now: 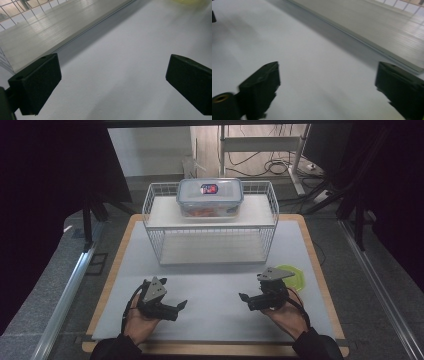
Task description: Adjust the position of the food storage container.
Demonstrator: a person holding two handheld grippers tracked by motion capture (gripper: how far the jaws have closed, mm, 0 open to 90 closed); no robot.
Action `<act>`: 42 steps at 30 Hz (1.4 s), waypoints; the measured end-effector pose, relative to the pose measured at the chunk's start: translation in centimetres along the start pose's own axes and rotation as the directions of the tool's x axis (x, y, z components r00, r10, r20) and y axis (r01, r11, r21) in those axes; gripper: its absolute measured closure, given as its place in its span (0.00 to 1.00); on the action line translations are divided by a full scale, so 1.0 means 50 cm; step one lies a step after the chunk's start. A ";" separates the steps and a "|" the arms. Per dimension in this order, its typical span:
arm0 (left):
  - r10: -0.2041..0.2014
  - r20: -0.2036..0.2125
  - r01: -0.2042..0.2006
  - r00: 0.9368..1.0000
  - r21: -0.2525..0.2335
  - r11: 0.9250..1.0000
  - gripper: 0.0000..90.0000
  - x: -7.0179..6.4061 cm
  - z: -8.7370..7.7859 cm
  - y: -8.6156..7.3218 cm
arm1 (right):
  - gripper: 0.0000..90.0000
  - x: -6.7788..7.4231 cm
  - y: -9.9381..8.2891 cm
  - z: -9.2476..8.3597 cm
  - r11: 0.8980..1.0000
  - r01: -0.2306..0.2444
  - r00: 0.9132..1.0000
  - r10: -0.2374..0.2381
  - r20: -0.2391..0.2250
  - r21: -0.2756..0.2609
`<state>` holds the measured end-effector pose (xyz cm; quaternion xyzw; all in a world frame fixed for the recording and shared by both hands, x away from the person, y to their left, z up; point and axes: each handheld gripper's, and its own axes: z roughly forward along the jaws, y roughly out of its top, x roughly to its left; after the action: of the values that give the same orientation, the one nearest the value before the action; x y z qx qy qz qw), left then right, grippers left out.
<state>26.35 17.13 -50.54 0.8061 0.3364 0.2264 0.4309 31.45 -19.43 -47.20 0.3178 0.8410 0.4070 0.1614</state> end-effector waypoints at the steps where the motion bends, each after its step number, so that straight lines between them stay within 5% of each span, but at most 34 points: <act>1: 0.004 -0.003 -0.004 1.000 0.003 1.000 0.00 -0.001 0.001 0.000 | 0.20 -0.003 0.001 -0.004 1.000 -0.006 1.000 0.006 0.007 -0.003; 9: -0.009 0.014 0.009 1.000 -0.007 1.000 0.01 0.002 0.000 -0.003 | 0.70 -0.051 0.000 -0.048 0.999 -0.051 0.998 0.052 0.031 -0.017; 15: -0.005 0.021 0.005 1.000 0.001 1.000 0.02 0.000 0.003 -0.004 | 0.97 -0.097 -0.008 -0.081 0.997 -0.066 0.990 0.071 0.122 -0.043; 20: -0.005 0.022 0.004 1.000 0.002 1.000 0.02 0.000 0.003 -0.005 | 1.00 -0.143 -0.022 -0.108 0.990 -0.121 0.971 0.133 0.200 -0.070; 26: -0.007 0.025 0.007 1.000 0.005 1.000 0.02 0.001 0.004 -0.006 | 1.00 -0.198 -0.049 -0.133 0.978 -0.190 0.938 0.207 0.279 -0.087; 34: -0.014 0.031 0.014 0.999 0.012 1.000 0.03 0.002 0.007 -0.008 | 1.00 -0.242 -0.081 -0.148 0.964 -0.253 0.898 0.265 0.352 -0.082; 42: -0.019 0.036 0.018 0.999 0.023 1.000 0.03 0.003 0.008 -0.009 | 1.00 -0.251 -0.098 -0.140 0.959 -0.281 0.888 0.273 0.371 -0.035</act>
<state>26.56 17.18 -51.14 0.8117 0.3387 0.2042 0.4298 35.12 -34.14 -46.56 0.5072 0.7452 0.3498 0.2549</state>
